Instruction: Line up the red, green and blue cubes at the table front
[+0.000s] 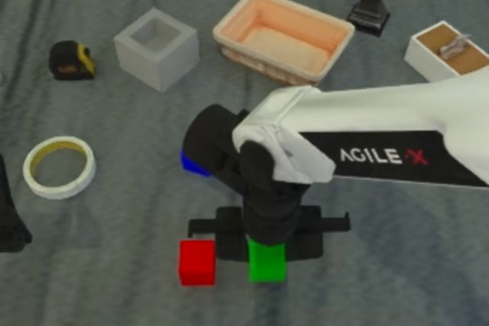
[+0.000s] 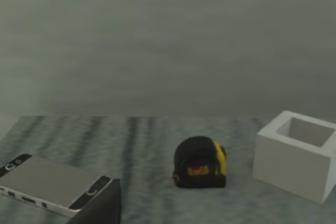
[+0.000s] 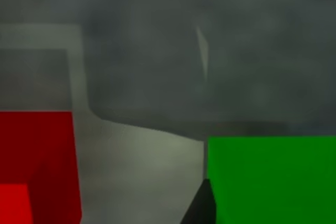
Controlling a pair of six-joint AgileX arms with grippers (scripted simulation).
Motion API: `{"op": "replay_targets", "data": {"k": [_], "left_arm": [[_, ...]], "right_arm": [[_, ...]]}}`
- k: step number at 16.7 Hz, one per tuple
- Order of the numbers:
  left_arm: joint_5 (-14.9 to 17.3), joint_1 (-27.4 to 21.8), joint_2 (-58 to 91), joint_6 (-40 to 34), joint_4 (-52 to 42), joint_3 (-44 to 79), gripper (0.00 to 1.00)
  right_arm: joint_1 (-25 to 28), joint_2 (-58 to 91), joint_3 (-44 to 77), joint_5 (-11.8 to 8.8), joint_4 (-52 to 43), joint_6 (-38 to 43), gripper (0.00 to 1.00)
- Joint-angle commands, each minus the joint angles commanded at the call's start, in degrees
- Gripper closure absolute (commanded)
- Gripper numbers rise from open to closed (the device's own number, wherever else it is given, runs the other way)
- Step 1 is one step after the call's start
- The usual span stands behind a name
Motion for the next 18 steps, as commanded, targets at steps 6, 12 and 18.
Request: {"op": "replay_targets", "data": {"k": [6,12,18], "left_arm": [[0.00,0.00,0.00,0.00,0.00,0.00,0.00],[0.00,0.00,0.00,0.00,0.00,0.00,0.00],[0.00,0.00,0.00,0.00,0.00,0.00,0.00]], "right_arm": [[0.00,0.00,0.00,0.00,0.00,0.00,0.00],[0.00,0.00,0.00,0.00,0.00,0.00,0.00],[0.78,-1.50,3.02,-0.18,-4.36,-0.30,0.00]]}}
